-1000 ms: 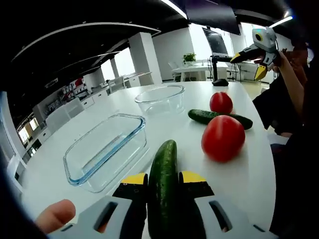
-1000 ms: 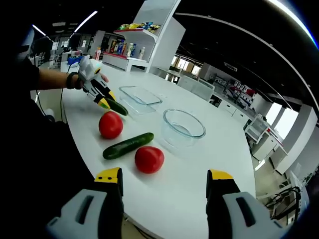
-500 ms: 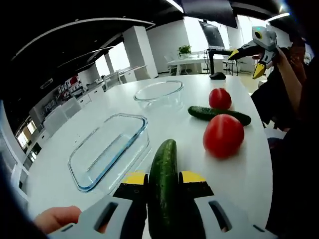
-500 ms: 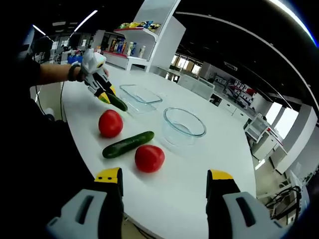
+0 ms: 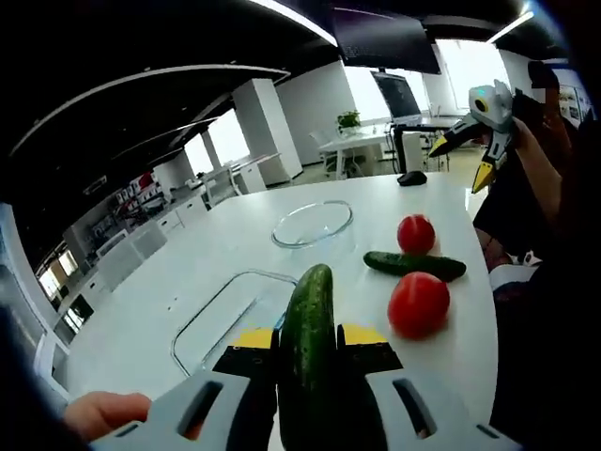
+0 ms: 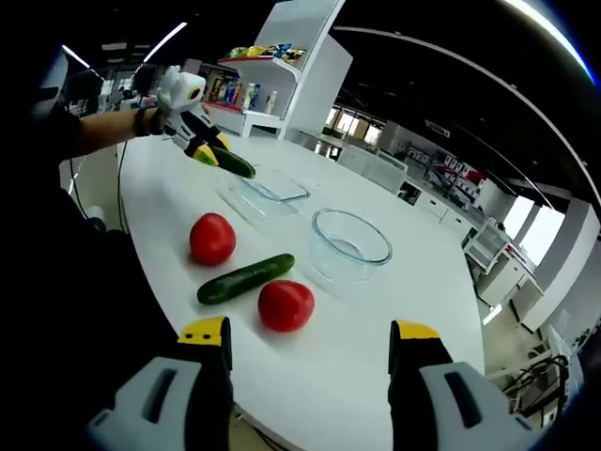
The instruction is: Sort the scattered tomatoes and cucumbers on the table and place them into their respective storage containers
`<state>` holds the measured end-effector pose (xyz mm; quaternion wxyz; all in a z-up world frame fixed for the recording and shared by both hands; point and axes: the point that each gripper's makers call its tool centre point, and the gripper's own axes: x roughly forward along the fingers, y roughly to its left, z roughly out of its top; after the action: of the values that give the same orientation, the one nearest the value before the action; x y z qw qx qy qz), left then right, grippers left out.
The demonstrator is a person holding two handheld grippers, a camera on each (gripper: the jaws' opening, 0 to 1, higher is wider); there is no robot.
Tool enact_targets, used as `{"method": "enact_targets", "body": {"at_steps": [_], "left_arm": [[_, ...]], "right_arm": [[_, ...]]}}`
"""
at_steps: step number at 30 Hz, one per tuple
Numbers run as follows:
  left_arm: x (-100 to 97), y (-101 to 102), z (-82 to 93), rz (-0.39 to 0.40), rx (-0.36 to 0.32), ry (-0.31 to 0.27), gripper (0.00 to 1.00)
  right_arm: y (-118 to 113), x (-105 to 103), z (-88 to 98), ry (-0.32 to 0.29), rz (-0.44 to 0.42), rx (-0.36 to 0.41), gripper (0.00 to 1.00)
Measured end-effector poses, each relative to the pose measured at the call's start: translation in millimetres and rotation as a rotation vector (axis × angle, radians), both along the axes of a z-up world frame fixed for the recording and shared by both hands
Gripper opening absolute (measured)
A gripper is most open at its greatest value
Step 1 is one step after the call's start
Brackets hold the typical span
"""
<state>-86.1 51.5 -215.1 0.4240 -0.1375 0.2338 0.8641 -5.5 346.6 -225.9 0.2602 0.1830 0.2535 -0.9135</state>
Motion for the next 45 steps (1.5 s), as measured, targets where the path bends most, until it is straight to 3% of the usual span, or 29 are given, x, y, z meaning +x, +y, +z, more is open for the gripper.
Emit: {"method": "enact_targets", "body": {"at_steps": [2,4,7,13,17,21,26,28,31,34,39,43,45], "left_arm": [[11.5,7.9,10.2,-0.012,0.093,-0.062,0.23],[26.4,16.6,17.9,-0.065,0.135,-0.099,0.23],[33.2,19.3,25.6,-0.075,0.081,-0.021,0.23],[34.8,17.7,35.6,-0.078,0.020,0.067,0.23],[28.7,14.4,35.9,-0.074,0.036,0.041,0.23],[11.3,5.7,44.0,-0.054,0.023,0.060,0.23],[-2.6,0.9,62.3,-0.051,0.103,0.061,0.23],[-15.2,-4.0,66.2,-0.031,0.072,0.098,0.23],[-31.0,-8.1,69.3,-0.028,0.058,0.104,0.23],[-40.0,-6.4,68.0,-0.058,0.057,0.082,0.23],[-61.4,-5.1,65.8,-0.057,0.028,0.095,0.23],[-70.0,-0.2,58.3,-0.148,-0.022,0.123,0.23],[-78.4,0.3,51.6,-0.145,-0.001,0.085,0.23]], "right_arm": [[0.8,0.2,0.5,0.001,-0.002,-0.001,0.65],[1.1,0.1,0.1,0.000,-0.003,-0.001,0.65],[-0.1,-0.3,-0.9,-0.001,-0.001,0.001,0.65],[-4.0,2.0,0.0,0.000,0.011,0.003,0.65],[-1.6,1.7,2.1,0.005,0.003,0.002,0.65],[-2.7,1.7,2.2,0.005,0.005,0.002,0.65],[-4.8,1.1,1.0,0.001,0.007,0.006,0.65],[-5.8,0.7,1.2,0.000,0.009,0.007,0.65],[-5.9,-0.2,0.8,-0.002,0.009,0.012,0.65],[-5.4,-0.9,0.2,-0.002,0.005,0.011,0.65],[-3.5,-1.0,-1.9,-0.007,0.000,0.017,0.65],[-2.0,-2.8,-3.3,-0.011,-0.006,0.017,0.65],[-2.4,-3.3,-4.2,-0.014,-0.005,0.020,0.65]]}}
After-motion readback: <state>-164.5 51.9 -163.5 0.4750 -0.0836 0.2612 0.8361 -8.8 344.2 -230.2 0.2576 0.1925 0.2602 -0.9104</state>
